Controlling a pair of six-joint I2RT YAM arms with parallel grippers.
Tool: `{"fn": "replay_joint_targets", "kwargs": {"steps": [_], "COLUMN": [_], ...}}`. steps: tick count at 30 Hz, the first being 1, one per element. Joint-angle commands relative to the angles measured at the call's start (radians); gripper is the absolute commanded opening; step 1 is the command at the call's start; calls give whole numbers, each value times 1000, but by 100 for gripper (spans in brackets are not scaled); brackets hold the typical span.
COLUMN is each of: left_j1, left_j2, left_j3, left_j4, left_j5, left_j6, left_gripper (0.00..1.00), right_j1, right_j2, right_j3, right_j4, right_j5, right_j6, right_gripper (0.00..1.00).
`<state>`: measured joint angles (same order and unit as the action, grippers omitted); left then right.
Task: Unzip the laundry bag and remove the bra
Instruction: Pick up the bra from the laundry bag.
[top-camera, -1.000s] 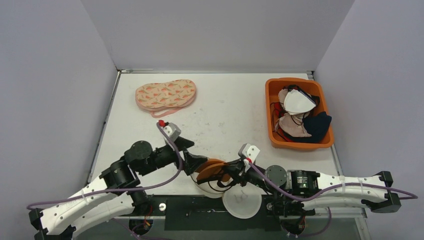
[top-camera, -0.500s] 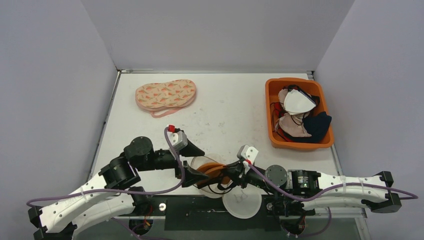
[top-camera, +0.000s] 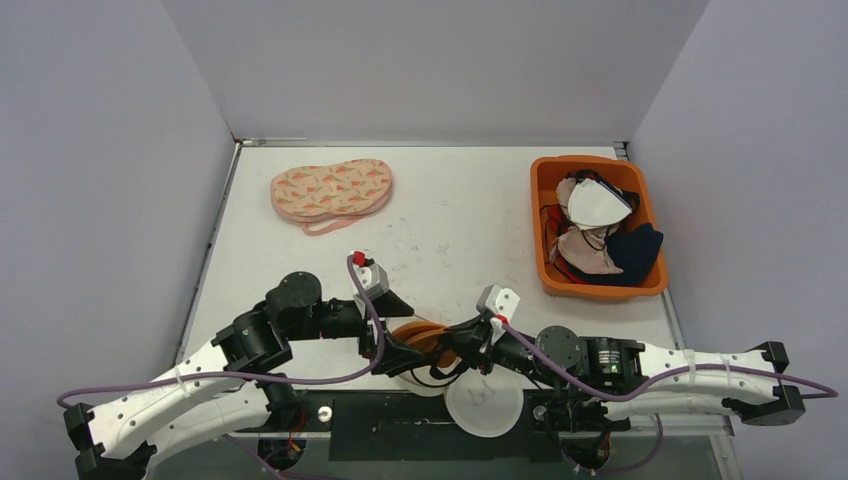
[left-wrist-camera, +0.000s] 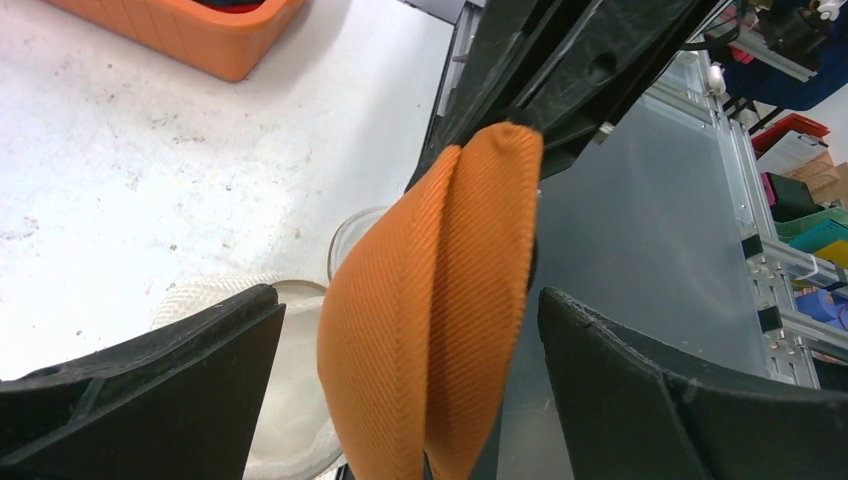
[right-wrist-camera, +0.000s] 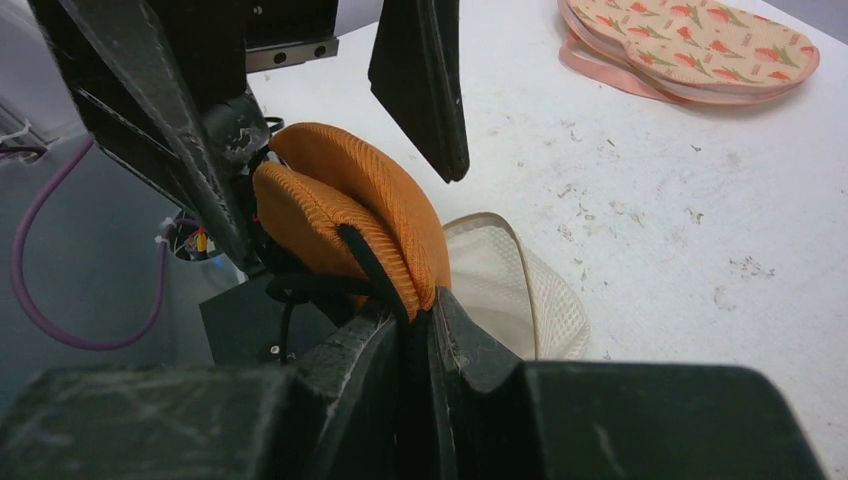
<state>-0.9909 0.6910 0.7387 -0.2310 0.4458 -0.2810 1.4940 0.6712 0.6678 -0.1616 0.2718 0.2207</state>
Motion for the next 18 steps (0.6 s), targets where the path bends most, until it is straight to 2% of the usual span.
{"fn": "replay_joint_targets", "kwargs": {"steps": [1, 4, 10, 11, 12, 13, 15, 18], "left_j1": [3, 3, 3, 3, 3, 3, 3, 3], "left_j2": [10, 24, 30, 26, 19, 9, -24, -92], "left_j3": [10, 14, 15, 11, 3, -7, -48, -146], "left_j4": [22, 10, 34, 50, 72, 99, 179, 355], "left_j5": [-24, -17, -9, -9, -10, -17, -38, -110], "left_j6": [3, 8, -13, -22, -35, -47, -84, -164], "left_gripper": [97, 80, 19, 10, 3, 0, 0, 0], "right_j1": [5, 5, 5, 5, 5, 5, 5, 5], "right_j2": [-12, -16, -12, -11, -11, -12, -21, -40], "right_j3": [49, 53, 56, 56, 58, 59, 65, 81], "right_j4": [71, 73, 74, 75, 76, 76, 89, 110], "right_j5": [-15, -16, 4, 10, 17, 29, 32, 22], "right_j6": [3, 3, 24, 33, 42, 55, 97, 152], "right_gripper": [5, 5, 8, 16, 29, 45, 73, 99]}}
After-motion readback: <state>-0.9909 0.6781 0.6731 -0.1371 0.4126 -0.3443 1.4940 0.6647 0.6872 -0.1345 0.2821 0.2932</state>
